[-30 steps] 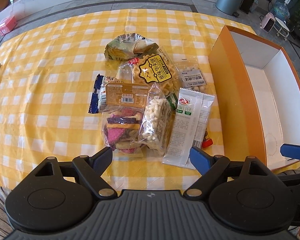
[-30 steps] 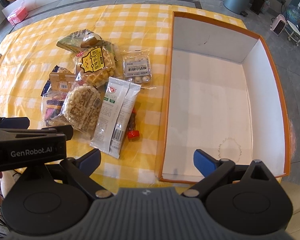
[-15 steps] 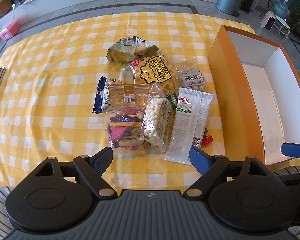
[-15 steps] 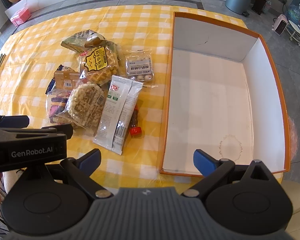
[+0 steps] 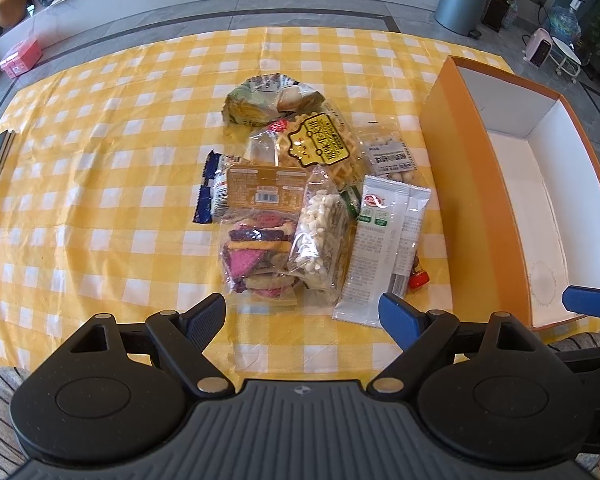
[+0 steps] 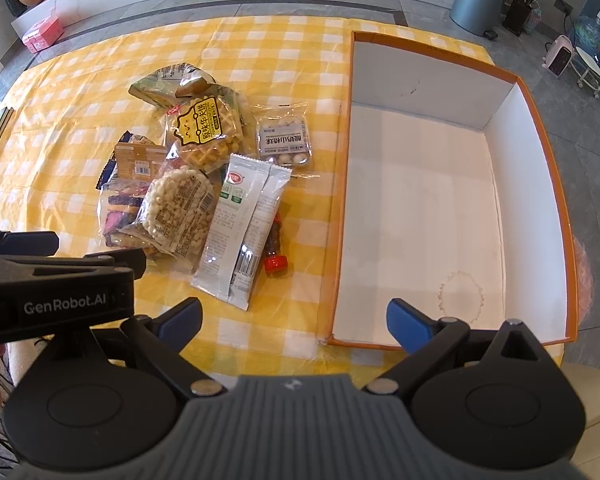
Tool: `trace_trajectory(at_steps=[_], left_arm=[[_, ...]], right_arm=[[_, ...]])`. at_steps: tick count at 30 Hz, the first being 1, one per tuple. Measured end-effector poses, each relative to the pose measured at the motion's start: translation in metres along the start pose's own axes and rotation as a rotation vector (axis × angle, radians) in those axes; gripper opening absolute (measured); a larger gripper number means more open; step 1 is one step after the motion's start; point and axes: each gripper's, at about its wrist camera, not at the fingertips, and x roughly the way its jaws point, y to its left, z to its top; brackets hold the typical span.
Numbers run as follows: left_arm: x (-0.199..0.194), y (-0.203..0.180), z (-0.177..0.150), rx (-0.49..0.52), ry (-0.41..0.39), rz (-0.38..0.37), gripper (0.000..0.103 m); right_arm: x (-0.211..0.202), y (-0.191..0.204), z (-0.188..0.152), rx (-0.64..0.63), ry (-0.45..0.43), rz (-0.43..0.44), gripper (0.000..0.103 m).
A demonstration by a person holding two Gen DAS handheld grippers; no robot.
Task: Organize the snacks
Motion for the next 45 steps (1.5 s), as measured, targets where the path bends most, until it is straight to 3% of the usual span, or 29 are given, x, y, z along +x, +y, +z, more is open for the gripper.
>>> trace_trajectory(at_steps=[7, 15, 25, 29, 33, 37, 39, 45], left_arm=[[0.001, 0.026, -0.003, -0.043, 0.011, -0.011, 0.101], [-0.007, 0.068, -0.005, -0.106, -0.030, -0.010, 0.101], [-0.004, 0.115, -0.011, -0.189, -0.023, 0.000, 0.101], [0.000, 0.131, -0.016, -0.212, -0.017, 0.033, 0.101], [0.008, 0.139, -0.020, -0.241, 0.030, -0.010, 0.101], [0.009, 0.143, -0.023, -0.241, 0.036, -0.007, 0.101], [0.009, 0.144, -0.023, -0.237, 0.039, -0.016, 0.101], [0.013, 0.142, -0.022, -0.219, 0.067, -0.009, 0.101]], right_arm=[[0.005, 0.018, 0.001, -0.051, -0.015, 0.029, 0.096], [0.015, 0.049, 0.006, -0.089, -0.074, 0.043, 0.097], [0.033, 0.071, 0.013, -0.015, -0.083, 0.091, 0.097], [0.040, 0.068, 0.023, 0.088, -0.083, 0.091, 0.097], [0.051, 0.078, 0.037, 0.141, -0.076, 0.070, 0.090], [0.065, 0.095, 0.049, 0.134, -0.062, 0.009, 0.086], [0.072, 0.104, 0.053, 0.075, -0.048, -0.032, 0.068], [0.078, 0.099, 0.059, 0.029, 0.015, -0.033, 0.063]])
